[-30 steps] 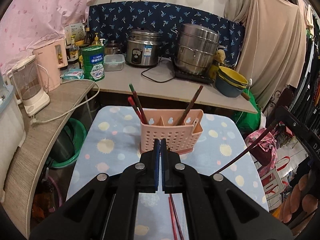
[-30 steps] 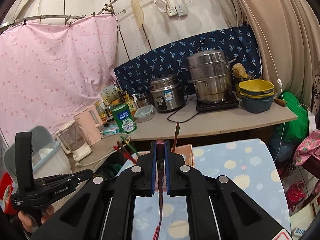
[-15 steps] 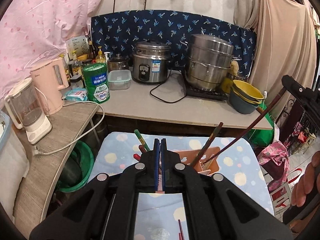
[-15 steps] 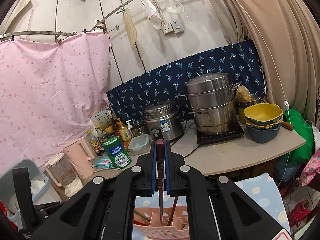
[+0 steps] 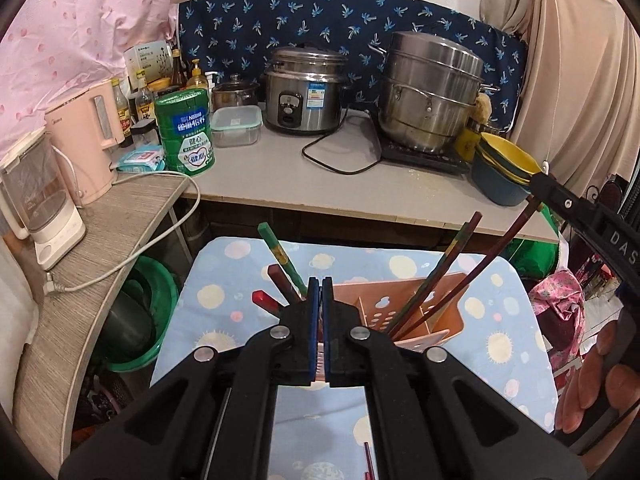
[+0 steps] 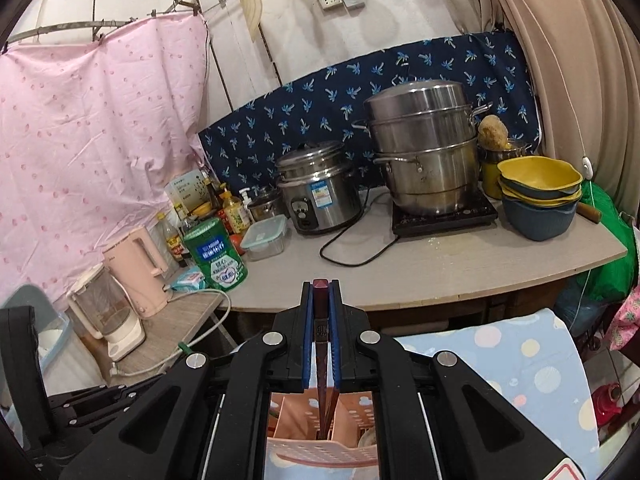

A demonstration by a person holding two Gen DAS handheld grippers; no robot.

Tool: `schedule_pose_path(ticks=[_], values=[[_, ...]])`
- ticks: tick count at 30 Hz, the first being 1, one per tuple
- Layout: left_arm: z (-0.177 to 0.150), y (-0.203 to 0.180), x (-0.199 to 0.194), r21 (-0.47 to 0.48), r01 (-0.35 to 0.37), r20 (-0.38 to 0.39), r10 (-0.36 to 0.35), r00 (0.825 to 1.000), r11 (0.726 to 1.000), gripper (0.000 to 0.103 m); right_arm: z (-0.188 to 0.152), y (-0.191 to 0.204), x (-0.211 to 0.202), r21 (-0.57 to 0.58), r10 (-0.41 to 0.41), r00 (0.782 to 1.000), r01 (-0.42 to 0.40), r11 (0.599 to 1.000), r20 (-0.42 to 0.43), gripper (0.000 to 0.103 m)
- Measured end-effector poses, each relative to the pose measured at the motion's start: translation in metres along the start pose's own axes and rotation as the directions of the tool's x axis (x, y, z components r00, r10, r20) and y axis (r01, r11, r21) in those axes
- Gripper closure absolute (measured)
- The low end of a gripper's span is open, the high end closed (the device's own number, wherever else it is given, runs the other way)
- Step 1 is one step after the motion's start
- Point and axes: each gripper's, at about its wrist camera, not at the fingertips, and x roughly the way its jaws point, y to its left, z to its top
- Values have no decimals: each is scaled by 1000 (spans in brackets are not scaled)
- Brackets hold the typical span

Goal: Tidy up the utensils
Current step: 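Carry the gold spoon and dark-red chopstick into the pink basket and open both tools, then move both open tools back down toward the last two chopsticks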

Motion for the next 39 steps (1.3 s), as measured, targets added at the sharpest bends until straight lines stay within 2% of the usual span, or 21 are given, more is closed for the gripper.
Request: schedule_pose_path(ticks=[12, 16, 23, 27, 39], values=[[-5, 0, 2, 1, -23, 12, 23, 1000, 1000, 100, -12, 4, 4, -33, -6, 999, 5, 999, -39, 94], [-8, 0, 0, 4, -35, 16, 35, 999, 999, 90, -16, 5, -1, -44, -10, 999, 9, 999, -36, 93], [-14, -3, -8, 10, -46, 20, 46, 999, 999, 90, -23, 5, -11, -47, -10, 999, 8, 999, -44, 92], [-20, -5, -14, 15, -58, 30, 57, 998, 998, 76, -29, 5, -20, -47, -6, 999, 4, 999, -51, 92], [-53, -10, -41, 18, -53, 21, 53, 998, 998, 75, -64, 12, -58, -86, -8, 996, 0, 996, -87, 92]])
